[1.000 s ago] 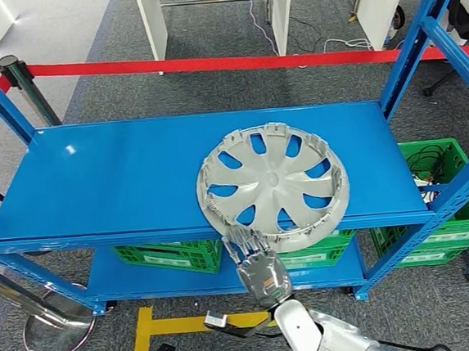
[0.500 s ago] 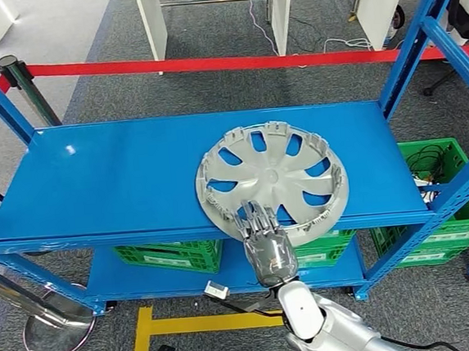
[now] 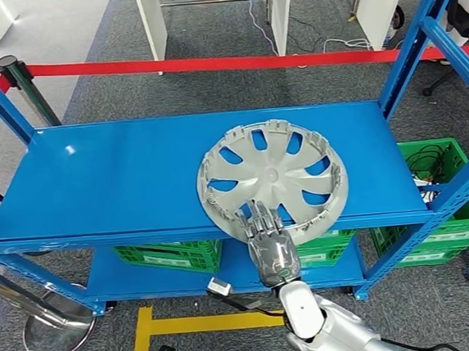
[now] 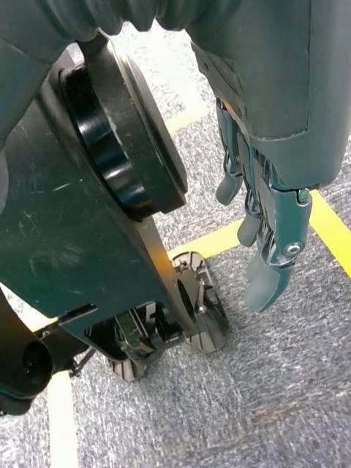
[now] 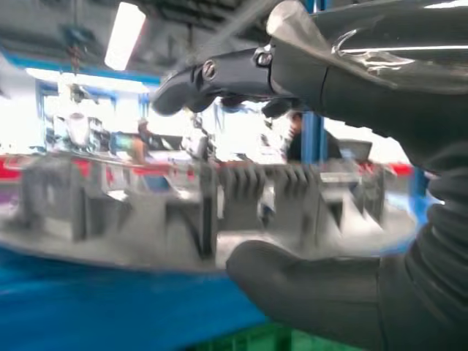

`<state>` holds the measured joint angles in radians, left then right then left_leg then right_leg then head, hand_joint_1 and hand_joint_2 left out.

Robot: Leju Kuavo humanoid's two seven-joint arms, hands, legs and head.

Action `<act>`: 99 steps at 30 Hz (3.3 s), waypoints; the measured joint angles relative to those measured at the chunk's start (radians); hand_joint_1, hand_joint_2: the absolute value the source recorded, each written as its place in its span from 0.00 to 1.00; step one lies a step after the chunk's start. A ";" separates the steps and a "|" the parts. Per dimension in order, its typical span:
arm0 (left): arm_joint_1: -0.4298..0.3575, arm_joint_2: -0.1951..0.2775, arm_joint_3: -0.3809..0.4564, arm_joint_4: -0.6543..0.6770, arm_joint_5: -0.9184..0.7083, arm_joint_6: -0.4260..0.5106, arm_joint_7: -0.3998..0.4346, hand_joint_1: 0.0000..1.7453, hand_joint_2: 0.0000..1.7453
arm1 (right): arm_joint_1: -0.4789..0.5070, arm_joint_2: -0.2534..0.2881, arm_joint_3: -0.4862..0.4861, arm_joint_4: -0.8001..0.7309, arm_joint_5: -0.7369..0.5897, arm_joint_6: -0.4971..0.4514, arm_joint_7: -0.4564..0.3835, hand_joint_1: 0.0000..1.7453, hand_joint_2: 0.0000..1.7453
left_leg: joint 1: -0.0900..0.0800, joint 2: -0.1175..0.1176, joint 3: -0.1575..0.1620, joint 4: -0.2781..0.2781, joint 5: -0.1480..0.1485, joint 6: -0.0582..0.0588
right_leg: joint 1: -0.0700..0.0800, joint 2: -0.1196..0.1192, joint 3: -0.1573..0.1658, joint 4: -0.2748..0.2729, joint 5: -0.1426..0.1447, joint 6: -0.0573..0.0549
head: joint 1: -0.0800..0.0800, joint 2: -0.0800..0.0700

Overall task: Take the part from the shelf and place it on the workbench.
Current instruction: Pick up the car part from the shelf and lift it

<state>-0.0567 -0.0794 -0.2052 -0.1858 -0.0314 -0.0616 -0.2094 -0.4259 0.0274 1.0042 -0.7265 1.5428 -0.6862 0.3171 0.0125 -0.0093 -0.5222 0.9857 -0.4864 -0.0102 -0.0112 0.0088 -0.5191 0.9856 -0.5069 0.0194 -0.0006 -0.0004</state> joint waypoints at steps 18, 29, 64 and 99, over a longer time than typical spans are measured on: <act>0.006 -0.005 0.000 0.000 0.008 0.008 0.000 0.00 1.00 | -0.002 0.024 -0.092 0.071 0.015 -0.004 -0.083 0.00 1.00 | 0.000 0.000 0.000 0.000 0.000 0.000 | 0.000 -0.001 0.000 0.000 0.000 0.000 | 0.000 0.000; 0.010 -0.008 0.000 0.000 0.007 0.009 0.000 0.00 1.00 | -0.016 0.034 -0.144 0.101 0.001 -0.004 -0.066 0.00 1.00 | 0.000 0.000 0.000 0.000 0.000 0.000 | 0.000 -0.001 0.000 0.000 0.000 0.000 | 0.000 0.000; 0.023 -0.012 0.000 0.000 0.019 0.006 -0.012 0.00 1.00 | 0.016 0.070 -0.244 0.055 0.010 -0.019 -0.161 1.00 1.00 | 0.000 0.000 0.000 0.000 0.002 0.001 | 0.000 0.000 -0.001 0.000 0.002 0.000 | 0.000 0.000; 0.032 -0.006 0.004 0.000 0.051 0.043 -0.192 0.00 1.00 | 0.263 -0.037 -0.317 -1.024 0.024 -0.016 -0.553 1.00 1.00 | 0.000 0.000 -0.005 0.000 0.002 0.001 | 0.000 -0.001 -0.005 0.000 0.002 0.000 | 0.000 0.000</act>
<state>-0.0244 -0.0858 -0.2011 -0.1858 0.0198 -0.0191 -0.4015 -0.1624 -0.0097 0.6874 -1.7508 1.5671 -0.7026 -0.2354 0.0123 -0.0094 -0.5273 0.9857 -0.4842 -0.0089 -0.0113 0.0080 -0.5241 0.9855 -0.5050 0.0194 -0.0005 -0.0004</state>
